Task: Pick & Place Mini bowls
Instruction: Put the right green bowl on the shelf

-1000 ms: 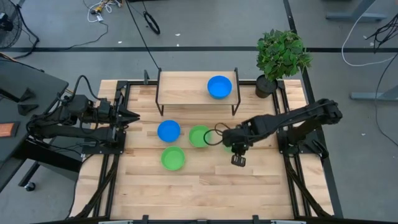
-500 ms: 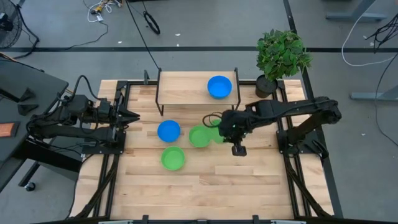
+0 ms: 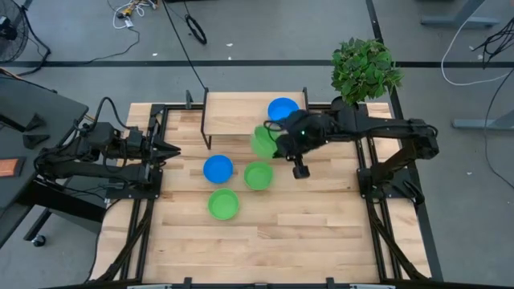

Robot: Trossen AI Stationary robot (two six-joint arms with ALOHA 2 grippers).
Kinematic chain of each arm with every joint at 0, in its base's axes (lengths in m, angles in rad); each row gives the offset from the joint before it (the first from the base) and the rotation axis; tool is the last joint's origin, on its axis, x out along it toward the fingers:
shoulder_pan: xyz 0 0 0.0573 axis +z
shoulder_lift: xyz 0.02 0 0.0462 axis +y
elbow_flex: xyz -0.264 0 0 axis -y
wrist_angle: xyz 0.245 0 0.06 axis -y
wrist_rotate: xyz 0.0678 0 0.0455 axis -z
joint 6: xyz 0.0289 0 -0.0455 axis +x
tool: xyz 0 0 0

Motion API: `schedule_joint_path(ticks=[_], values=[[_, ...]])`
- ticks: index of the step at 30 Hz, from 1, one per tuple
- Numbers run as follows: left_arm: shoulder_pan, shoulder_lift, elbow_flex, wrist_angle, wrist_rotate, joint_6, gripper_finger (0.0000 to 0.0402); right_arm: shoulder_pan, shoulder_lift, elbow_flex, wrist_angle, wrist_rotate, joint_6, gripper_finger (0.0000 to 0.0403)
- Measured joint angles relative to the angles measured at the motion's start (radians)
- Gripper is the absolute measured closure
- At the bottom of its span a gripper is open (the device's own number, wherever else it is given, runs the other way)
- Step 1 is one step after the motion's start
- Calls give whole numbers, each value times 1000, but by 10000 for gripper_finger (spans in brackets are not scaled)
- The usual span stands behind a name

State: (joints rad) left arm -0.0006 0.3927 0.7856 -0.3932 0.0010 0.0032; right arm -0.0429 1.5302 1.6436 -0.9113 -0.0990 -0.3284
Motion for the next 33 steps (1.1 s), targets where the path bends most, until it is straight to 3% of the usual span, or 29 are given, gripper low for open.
schedule_joint_path(ticks=[7,18,28,33], values=[[0,0,0,0,0,0,353,-69,0,0,129,10,-215,402],[0,0,0,0,0,0,353,-164,0,0,360,36,-266,402],[0,0,0,0,0,0,353,-215,1,1,379,28,-378,402],[0,0,0,0,0,0,353,-222,35,79,344,30,-389,402]])
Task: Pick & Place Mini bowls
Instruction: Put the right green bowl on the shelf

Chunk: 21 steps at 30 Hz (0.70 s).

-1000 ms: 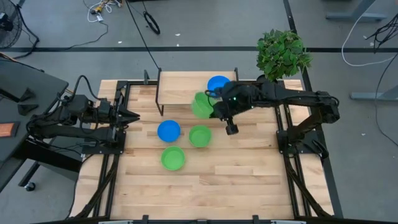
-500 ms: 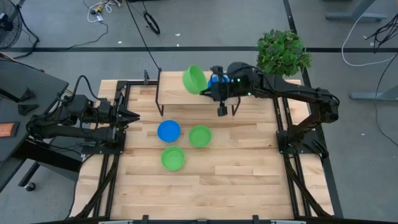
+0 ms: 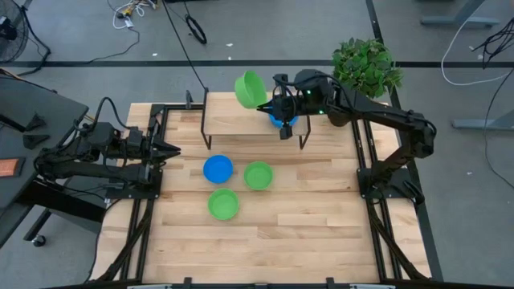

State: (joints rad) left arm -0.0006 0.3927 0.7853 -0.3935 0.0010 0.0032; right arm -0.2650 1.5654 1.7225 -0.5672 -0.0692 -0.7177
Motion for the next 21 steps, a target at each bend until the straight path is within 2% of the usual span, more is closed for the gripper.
schedule_joint_path(ticks=[7,15,21], values=[[0,0,0,0,0,0,353,-23,92,126,-50,-2,-30,402],[0,0,0,0,0,0,353,-29,209,220,-176,-21,-261,402],[0,0,0,0,0,0,353,-29,279,259,-215,51,-365,402]])
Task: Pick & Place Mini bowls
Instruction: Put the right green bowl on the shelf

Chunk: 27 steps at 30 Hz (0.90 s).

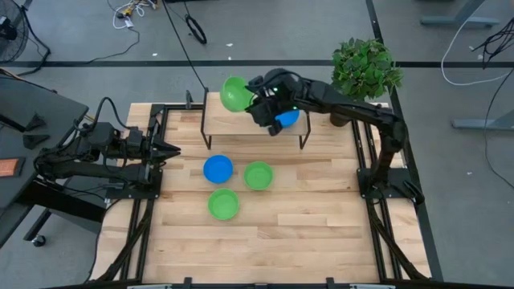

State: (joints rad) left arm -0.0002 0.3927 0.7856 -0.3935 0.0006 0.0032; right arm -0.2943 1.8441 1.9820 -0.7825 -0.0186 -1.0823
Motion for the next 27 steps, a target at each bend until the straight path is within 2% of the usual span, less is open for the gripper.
schedule_joint_path(ticks=[27], values=[[0,0,0,0,0,0,353,-8,95,9,30,48,56,402]])
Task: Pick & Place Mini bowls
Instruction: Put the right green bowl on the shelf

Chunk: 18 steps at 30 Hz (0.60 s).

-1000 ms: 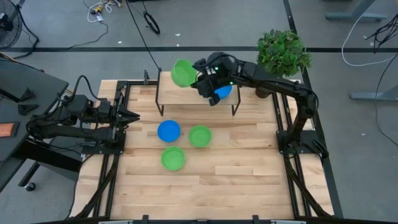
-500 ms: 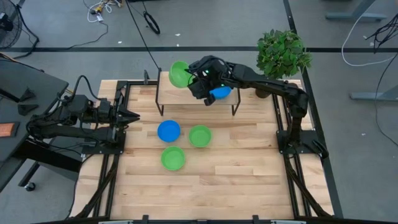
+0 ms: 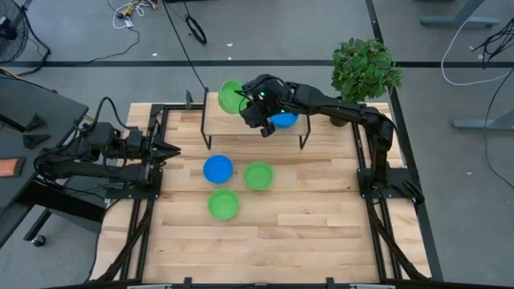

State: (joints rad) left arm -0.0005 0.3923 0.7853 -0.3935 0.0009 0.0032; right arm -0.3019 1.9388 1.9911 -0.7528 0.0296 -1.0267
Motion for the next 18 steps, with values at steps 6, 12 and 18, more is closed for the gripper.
schedule_joint_path(ticks=[6,12,18], values=[[0,0,0,0,0,0,353,17,-7,0,16,118,-7,402],[0,0,0,0,0,0,353,52,-20,1,88,373,-149,402],[0,0,0,0,0,0,353,85,-20,1,119,524,-333,402]])
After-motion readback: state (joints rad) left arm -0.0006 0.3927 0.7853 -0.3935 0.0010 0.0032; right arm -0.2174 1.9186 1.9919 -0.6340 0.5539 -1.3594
